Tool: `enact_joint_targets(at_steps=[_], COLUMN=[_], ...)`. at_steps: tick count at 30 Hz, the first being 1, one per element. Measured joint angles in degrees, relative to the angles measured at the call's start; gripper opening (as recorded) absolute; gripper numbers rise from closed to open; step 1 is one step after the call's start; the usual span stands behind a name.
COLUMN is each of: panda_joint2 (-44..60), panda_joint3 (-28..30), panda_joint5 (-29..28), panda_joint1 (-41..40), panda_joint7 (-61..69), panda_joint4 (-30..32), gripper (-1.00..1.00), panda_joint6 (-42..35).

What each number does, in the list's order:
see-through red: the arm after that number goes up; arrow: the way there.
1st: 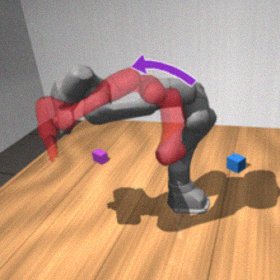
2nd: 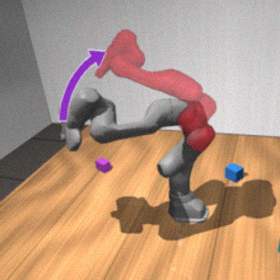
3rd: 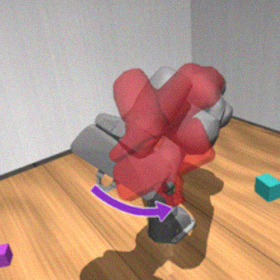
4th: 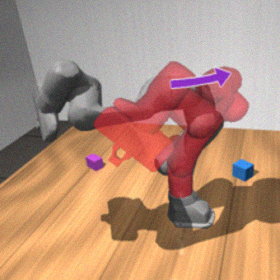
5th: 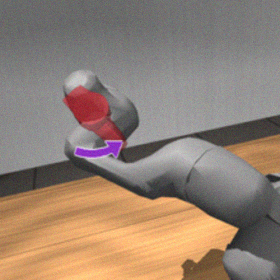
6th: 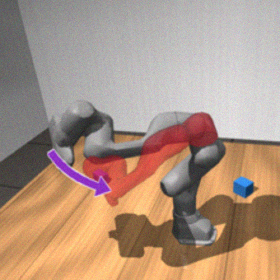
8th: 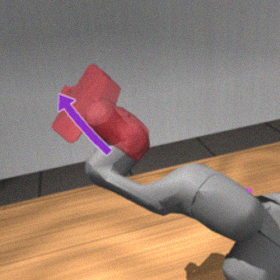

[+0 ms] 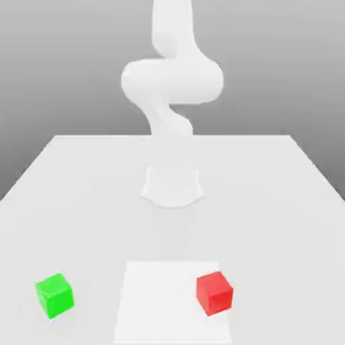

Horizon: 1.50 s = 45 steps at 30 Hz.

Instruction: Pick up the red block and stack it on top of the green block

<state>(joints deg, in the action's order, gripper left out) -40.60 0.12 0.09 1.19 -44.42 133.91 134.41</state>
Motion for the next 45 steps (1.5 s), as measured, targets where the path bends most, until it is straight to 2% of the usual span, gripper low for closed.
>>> enact_joint_targets(at_steps=[14, 21, 27, 28, 35, 40, 45], panda_joint2=[29.4, 44.0, 56.4, 57.6, 57.4, 48.4, 45.7], panda_joint3=[-1.1, -2.1, -1.6, -1.5, -1.5, -2.1, 3.1], panda_joint5=[1.0, -0.3, -1.8, -1.9, -2.1, -0.9, 0.3], panda_joint1=[5.1, 7.3, 7.6, 7.7, 7.6, 7.3, -0.6], panda_joint7=[8.3, 11.1, 10.5, 10.4, 10.3, 11.1, 17.8], panda_joint4=[12.0, 17.8, 17.0, 16.8, 16.8, 18.2, 16.2], gripper=[0.00, 0.00, 0.00, -1.00, -1.00, -1.00, -1.00], panda_joint6=[14.9, 22.4, 32.3, 33.3, 33.2, 25.4, 20.6])
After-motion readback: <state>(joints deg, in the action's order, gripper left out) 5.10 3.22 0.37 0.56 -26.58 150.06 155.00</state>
